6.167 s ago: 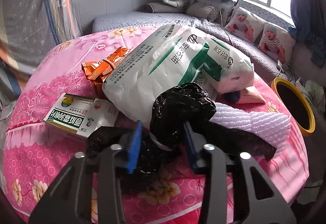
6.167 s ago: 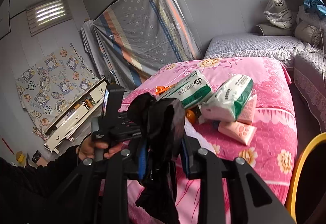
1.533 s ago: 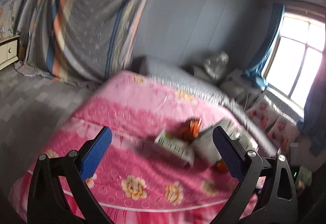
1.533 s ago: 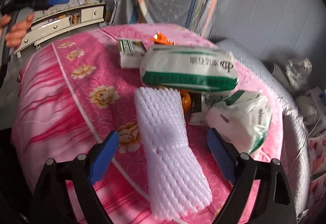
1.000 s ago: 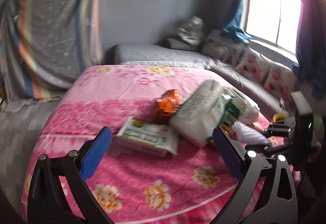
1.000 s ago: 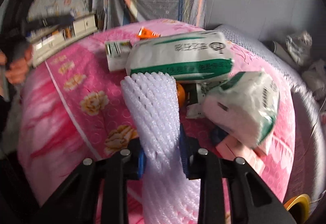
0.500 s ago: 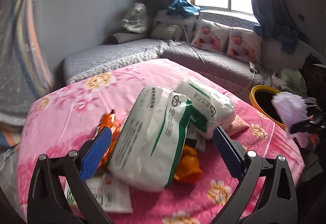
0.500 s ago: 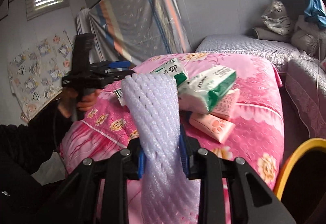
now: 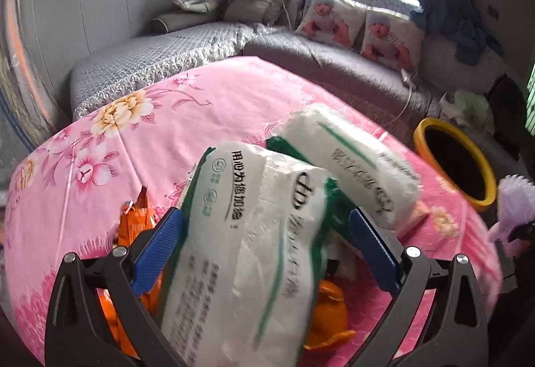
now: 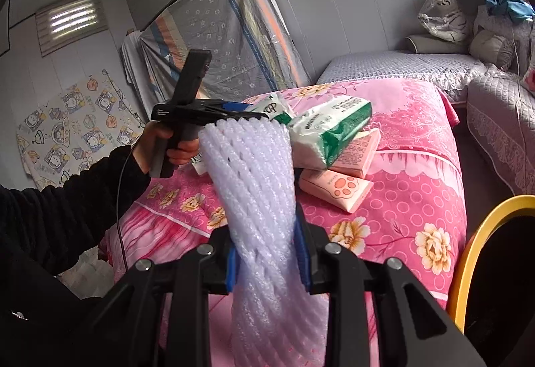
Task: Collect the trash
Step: 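Grasp the white tissue pack with the left tool while the right tool holds the foam net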
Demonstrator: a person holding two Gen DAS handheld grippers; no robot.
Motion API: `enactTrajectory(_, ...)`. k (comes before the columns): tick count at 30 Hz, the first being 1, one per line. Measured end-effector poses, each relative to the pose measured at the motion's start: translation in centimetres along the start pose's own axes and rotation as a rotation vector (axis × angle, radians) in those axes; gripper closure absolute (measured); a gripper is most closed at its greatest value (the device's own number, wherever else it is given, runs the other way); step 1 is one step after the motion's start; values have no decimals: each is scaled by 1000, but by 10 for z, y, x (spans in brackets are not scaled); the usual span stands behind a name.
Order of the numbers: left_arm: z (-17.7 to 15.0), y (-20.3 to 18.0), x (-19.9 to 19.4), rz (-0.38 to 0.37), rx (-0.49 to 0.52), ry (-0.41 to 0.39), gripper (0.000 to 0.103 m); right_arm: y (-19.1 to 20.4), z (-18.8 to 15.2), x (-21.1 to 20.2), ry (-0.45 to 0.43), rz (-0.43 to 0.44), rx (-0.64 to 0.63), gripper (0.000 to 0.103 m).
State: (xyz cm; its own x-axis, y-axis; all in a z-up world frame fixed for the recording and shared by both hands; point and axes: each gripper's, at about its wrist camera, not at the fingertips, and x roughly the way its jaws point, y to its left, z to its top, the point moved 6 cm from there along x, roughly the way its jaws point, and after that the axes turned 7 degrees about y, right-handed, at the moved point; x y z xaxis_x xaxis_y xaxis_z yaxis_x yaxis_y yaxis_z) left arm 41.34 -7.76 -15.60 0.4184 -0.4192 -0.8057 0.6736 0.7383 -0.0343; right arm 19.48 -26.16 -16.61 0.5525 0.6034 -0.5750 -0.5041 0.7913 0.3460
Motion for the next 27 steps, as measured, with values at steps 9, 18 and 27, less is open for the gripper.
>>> enactTrajectory(9, -1, 6, 39, -10, -5, 108, 9, -10, -5, 1, 1, 2, 36, 77)
enactTrajectory(18, -10, 13, 4, -17, -58, 28, 53, 1, -5, -7, -10, -8, 34, 77)
enactTrajectory(27, -32, -2, -82, -30, -84, -186, 56, 27, 5, -15, -26, 7, -8, 77)
